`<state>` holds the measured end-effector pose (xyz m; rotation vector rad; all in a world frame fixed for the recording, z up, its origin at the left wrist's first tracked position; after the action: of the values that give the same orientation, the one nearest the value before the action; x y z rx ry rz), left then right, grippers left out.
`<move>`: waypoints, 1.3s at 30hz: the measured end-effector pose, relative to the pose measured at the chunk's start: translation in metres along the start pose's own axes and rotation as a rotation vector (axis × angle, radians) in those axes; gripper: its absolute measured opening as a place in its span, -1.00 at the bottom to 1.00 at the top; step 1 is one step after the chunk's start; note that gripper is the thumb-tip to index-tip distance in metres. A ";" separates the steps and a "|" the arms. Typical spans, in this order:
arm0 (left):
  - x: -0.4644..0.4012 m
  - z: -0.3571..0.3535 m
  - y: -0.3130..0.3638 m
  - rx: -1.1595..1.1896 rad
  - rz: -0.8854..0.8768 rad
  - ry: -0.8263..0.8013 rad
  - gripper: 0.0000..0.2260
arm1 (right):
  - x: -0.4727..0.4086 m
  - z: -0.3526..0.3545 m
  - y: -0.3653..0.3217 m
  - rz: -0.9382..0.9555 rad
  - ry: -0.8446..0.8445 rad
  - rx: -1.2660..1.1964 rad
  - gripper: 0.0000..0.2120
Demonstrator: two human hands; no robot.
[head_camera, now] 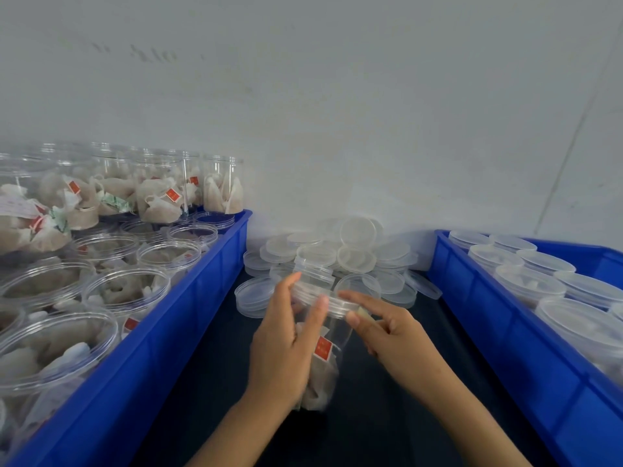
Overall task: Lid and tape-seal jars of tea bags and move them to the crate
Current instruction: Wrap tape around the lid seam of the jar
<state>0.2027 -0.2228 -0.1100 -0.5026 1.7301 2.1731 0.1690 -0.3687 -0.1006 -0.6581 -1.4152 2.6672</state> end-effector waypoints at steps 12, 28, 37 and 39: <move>-0.008 0.013 -0.012 -0.006 0.099 0.081 -0.40 | 0.011 -0.015 -0.013 0.048 -0.067 0.027 -0.60; -0.015 0.005 -0.023 0.160 0.112 -0.044 -0.25 | 0.004 0.007 -0.005 0.124 -0.195 0.265 -0.63; -0.014 -0.005 -0.017 0.331 0.157 -0.132 -0.42 | 0.000 0.007 -0.003 0.152 -0.135 0.352 -0.64; -0.015 -0.008 -0.015 0.352 0.157 -0.163 -0.42 | -0.001 0.011 -0.004 0.174 -0.111 0.369 -0.63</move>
<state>0.2233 -0.2276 -0.1182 -0.1002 2.0553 1.8815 0.1649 -0.3753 -0.0919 -0.6288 -0.8768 3.0267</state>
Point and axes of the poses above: each hand's wrist, its own x-axis away from the middle knuckle, its own z-axis out of the back of the hand, y = z × x, the point moved 10 cm from there along -x, towards the middle knuckle, and after that the axes turned 10 degrees about y, right-handed, at the moved point
